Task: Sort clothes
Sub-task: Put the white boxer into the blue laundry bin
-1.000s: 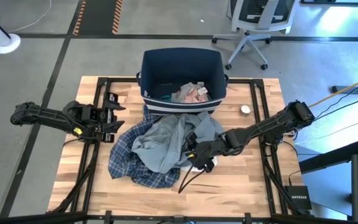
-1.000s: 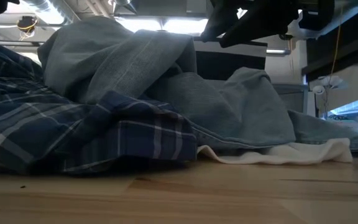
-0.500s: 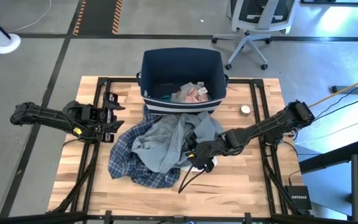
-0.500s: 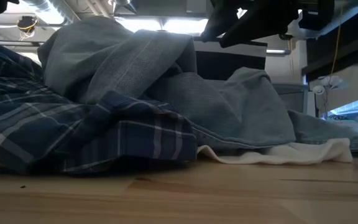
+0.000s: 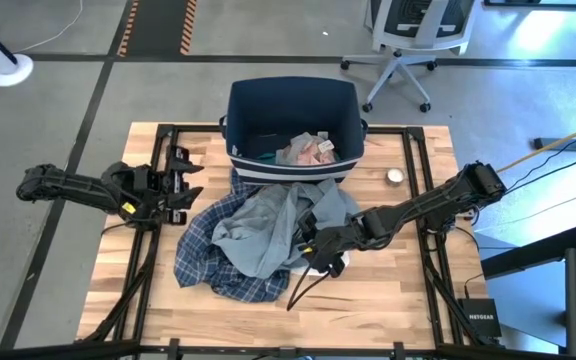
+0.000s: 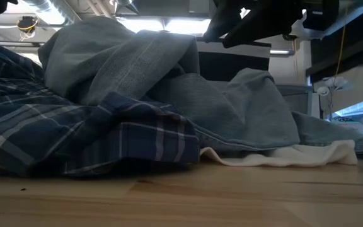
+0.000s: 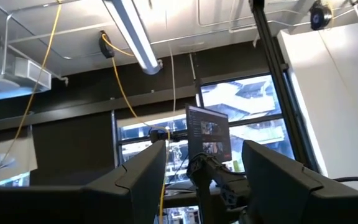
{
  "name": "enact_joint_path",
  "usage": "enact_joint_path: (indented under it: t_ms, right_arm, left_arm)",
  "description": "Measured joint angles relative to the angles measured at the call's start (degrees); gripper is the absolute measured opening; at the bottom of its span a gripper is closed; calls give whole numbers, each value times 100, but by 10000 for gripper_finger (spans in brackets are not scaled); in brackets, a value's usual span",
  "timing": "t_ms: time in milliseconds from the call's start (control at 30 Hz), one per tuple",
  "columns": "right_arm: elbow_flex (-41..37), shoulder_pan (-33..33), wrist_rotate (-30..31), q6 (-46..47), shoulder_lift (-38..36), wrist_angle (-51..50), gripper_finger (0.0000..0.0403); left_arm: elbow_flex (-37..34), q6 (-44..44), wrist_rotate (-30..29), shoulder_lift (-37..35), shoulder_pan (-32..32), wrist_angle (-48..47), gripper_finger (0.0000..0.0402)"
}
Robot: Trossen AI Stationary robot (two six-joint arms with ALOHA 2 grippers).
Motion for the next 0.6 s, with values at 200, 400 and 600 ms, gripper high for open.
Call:
enact_joint_path:
  t_ms: [200,400,600]
  right_arm:
    - [0,0,0,0,0,35,209]
    - [0,0,0,44,58,68,209]
    - [2,2,-112,61,418,101,209]
  left_arm:
    - [0,34,-61,0,0,-58,208]
    - [0,39,-63,0,-1,-59,208]
    - [0,41,-68,0,0,-64,208]
